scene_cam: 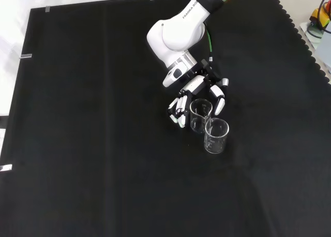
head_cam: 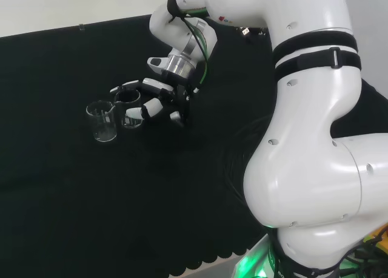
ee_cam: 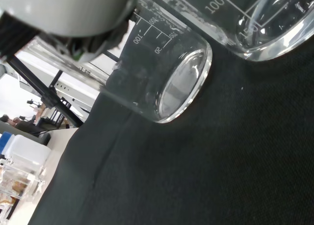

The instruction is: Pick up the beaker on the right.

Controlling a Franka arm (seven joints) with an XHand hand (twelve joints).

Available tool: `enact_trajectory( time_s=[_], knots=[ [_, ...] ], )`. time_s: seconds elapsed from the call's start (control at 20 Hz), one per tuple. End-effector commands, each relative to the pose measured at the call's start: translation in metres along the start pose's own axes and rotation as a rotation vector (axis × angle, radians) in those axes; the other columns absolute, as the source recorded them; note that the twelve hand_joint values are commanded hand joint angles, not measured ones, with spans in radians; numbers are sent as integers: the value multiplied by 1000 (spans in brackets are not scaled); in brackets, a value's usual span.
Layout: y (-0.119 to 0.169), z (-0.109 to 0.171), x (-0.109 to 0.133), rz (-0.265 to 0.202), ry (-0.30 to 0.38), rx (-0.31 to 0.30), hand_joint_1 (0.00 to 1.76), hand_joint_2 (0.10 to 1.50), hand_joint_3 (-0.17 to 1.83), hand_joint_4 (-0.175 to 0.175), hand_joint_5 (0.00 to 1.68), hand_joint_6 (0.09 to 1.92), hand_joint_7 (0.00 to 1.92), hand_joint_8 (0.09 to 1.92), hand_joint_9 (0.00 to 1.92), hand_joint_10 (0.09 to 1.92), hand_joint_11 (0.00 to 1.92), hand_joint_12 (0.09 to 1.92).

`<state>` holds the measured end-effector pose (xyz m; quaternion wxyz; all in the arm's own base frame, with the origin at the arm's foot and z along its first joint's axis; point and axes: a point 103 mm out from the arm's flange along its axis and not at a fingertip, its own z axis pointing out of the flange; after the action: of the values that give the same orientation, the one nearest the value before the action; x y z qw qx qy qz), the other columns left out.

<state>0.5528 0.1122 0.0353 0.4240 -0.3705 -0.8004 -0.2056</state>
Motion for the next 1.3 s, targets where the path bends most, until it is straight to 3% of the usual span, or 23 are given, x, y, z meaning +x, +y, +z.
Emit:
enact_trajectory(
  time_s=[0.05, 0.2, 0.3, 0.4, 0.5, 0.55, 0.6, 0.85, 1.05, 1.15, 1.2, 1.3],
  knots=[
    [1, 0, 1, -2, -6, -10, 952, 341, 1028, -20, 593, 156, 532, 606, 572, 573, 33, 1351],
    [3, 1, 2, -3, -14, -19, 989, 361, 1021, 14, 655, 679, 681, 577, 700, 525, 123, 1330],
    [4, 1, 2, -2, -16, -31, 1012, 372, 1024, 41, 756, 887, 794, 582, 801, 519, 220, 1315],
    [4, 1, 2, 1, -21, -46, 1043, 387, 1021, 52, 871, 949, 898, 588, 902, 506, 335, 1277],
    [3, 0, 2, 4, -30, -63, 1084, 556, 850, 133, 1065, 916, 992, 589, 985, 484, 430, 1242],
    [2, -1, 2, 6, -34, -70, 1100, 589, 813, 150, 1128, 885, 1041, 584, 1019, 470, 473, 1222],
    [2, -2, 2, 8, -38, -76, 1114, 600, 803, 145, 1167, 862, 1084, 574, 1048, 453, 509, 1203],
    [-1, -5, 1, 15, -55, -96, 1159, 587, 826, 20, 1222, 828, 1186, 512, 1127, 388, 612, 1141],
    [-4, -9, 2, 16, -77, -112, 1170, 578, 838, -22, 1230, 820, 1211, 497, 1146, 373, 637, 1129],
    [-4, -10, 2, 17, -96, -113, 1183, 566, 855, -81, 1237, 816, 1232, 482, 1166, 365, 675, 1107],
    [-4, -11, 3, 17, -108, -117, 1225, 643, 718, -121, 1215, 795, 1229, 558, 1175, 359, 702, 1089],
    [-4, -12, 5, 21, -141, -133, 1272, 650, 687, -33, 1214, 836, 1305, 514, 1215, 356, 801, 1045]
  ],
)
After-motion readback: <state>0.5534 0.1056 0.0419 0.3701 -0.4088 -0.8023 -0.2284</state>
